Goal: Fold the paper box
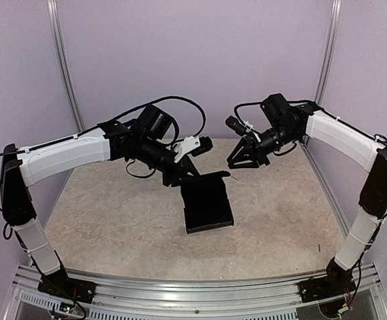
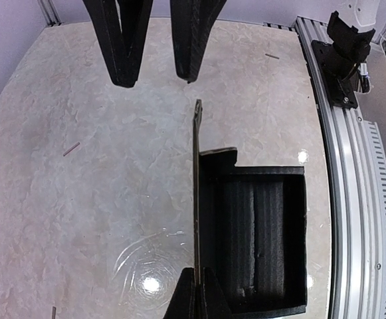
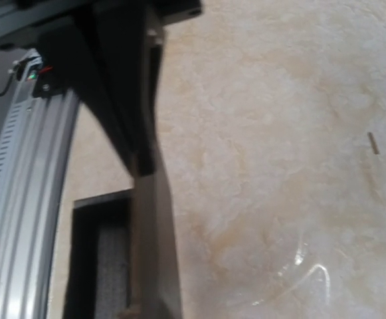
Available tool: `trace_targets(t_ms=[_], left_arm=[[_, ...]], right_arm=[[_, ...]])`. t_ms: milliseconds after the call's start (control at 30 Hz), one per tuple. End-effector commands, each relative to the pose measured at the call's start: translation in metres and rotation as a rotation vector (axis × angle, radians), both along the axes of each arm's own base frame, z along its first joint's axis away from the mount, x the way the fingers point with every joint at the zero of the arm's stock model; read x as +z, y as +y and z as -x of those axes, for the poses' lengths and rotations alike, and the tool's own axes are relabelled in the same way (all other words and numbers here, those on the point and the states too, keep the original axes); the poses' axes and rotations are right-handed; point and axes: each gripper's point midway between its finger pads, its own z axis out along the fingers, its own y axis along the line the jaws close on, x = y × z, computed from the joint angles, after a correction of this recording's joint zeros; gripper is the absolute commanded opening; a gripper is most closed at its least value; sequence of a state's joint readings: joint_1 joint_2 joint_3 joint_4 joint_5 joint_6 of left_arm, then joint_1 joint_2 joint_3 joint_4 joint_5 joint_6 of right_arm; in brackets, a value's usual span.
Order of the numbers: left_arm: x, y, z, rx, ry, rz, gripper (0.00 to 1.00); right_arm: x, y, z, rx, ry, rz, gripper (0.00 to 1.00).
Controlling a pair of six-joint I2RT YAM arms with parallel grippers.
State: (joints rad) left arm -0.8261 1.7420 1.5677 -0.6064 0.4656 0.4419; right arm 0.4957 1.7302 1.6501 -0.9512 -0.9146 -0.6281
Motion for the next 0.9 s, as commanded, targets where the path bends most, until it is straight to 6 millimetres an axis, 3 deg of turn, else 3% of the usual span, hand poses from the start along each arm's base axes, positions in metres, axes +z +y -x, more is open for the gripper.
trace_targets(t_ms=[0, 100, 267, 500, 867], left_arm=[[0.012, -0.003, 0.0, -0.015, -0.006, 0.03, 0.0], [0.017, -0.003, -0.001, -0.006, -0.015, 0.048, 0.0], [0.026, -0.001, -0.009, 0.023, -0.027, 0.074, 0.0], [0.022, -0.001, -0.018, 0.06, -0.02, 0.063, 0.0], [0.025, -0.002, -0.02, 0.06, -0.013, 0.075, 0.0]], right_arm=[[-0.008, 0.005, -0.016, -0.068, -0.018, 0.033, 0.28], [-0.017, 0.005, -0.022, -0.087, -0.006, 0.061, 0.27], [-0.023, 0.008, -0.007, -0.031, 0.005, 0.068, 0.27], [-0.008, 0.01, 0.014, 0.05, 0.015, 0.011, 0.27], [-0.008, 0.011, 0.025, 0.099, 0.048, -0.013, 0.29]])
